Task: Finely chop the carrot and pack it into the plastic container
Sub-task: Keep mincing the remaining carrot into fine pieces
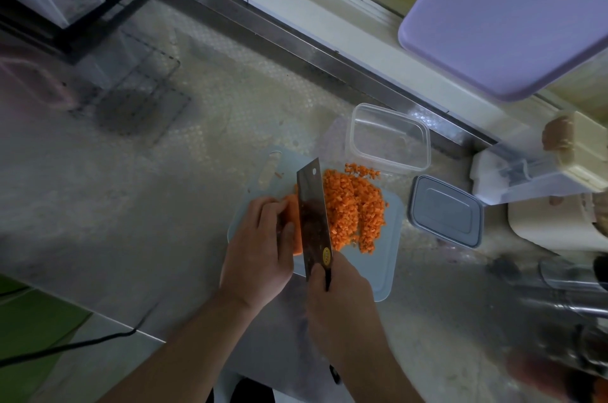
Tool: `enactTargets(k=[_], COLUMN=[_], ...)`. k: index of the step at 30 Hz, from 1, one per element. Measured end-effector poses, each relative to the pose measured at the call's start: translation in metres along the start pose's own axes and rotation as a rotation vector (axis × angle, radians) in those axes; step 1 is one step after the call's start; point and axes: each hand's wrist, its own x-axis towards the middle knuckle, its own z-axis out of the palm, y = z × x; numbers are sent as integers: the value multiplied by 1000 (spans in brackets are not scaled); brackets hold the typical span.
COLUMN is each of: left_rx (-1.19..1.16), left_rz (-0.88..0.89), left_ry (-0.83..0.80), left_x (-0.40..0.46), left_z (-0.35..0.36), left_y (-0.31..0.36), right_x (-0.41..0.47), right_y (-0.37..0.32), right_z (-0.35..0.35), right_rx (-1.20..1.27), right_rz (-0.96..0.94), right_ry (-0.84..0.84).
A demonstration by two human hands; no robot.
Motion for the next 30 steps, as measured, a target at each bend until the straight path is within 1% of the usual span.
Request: enactTargets(k=[6, 12, 18, 21, 25, 30], left_rx=[12, 37, 17, -2, 28, -79], left_rz=[7, 14, -24, -68, -9, -15], left_ry=[-2, 7, -24, -32, -72, -109], left_x=[-1, -1, 1, 2, 3, 3], left_z=[2, 2, 0, -1, -1, -9], left_y=[-1, -2, 1, 2, -1, 1], right_x=[3, 25, 33, 27, 19, 34], right_y=[-5, -20, -35, -32, -25, -23], right_z=[-1, 2, 9, 5, -6, 3], right_rx=[-26, -41, 4, 25, 62, 33], right_rz=[11, 14, -14, 1, 2, -3], right_ry=[-24, -25, 6, -18, -39, -27])
